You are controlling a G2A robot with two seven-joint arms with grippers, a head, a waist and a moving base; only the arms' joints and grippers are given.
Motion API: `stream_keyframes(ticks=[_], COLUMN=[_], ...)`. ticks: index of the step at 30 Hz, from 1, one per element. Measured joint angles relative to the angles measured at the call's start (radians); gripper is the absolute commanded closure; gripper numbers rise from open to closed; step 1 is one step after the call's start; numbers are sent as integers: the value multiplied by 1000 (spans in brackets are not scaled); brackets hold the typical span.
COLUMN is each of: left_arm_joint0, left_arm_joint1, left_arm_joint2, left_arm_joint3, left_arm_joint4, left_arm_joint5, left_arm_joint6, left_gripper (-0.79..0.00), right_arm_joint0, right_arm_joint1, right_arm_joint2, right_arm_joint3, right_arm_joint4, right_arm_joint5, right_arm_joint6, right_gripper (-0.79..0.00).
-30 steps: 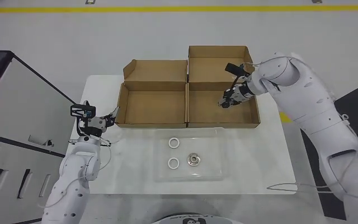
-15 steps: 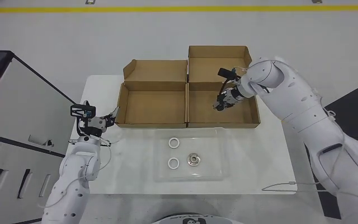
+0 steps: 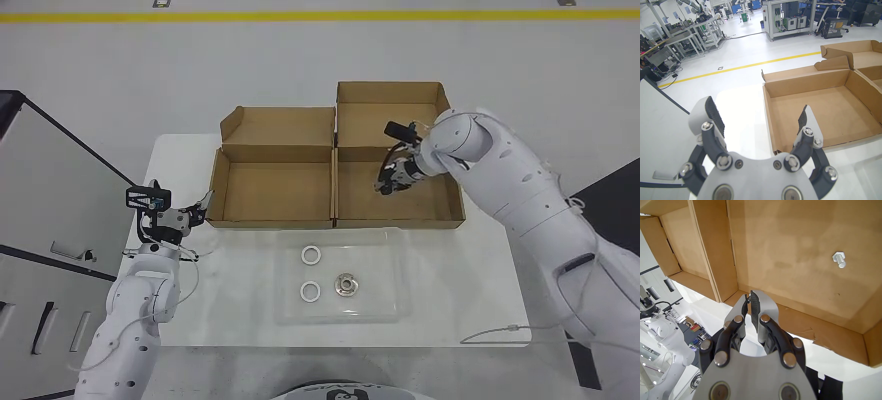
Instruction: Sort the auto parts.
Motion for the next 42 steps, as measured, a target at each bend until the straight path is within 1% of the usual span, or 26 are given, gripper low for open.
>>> stream_keyframes(ticks=[9, 18, 31, 42], left_arm_joint0=[0, 0, 0, 0], left_arm_joint1=[0, 0, 0, 0], left_arm_joint2=[0, 0, 0, 0], left_arm_joint3=[0, 0, 0, 0], left_arm_joint4=[0, 0, 0, 0], left_arm_joint5=[0, 0, 0, 0], left_arm_joint6=[0, 0, 0, 0], left_gripper=[-785, -785, -785, -785], right_arm_joint0=[-8, -34, -46, -55], right_arm_joint1=[-18, -40, -68, -76], right_arm_joint2=[-12, -1, -5, 4], right_arm_joint3=[39, 93, 152, 168], right_arm_joint4=[-29, 17, 18, -9], right_arm_joint5=[9, -34, -36, -24], right_arm_joint6=[-56, -110, -133, -154], right_gripper=[0, 0, 0, 0])
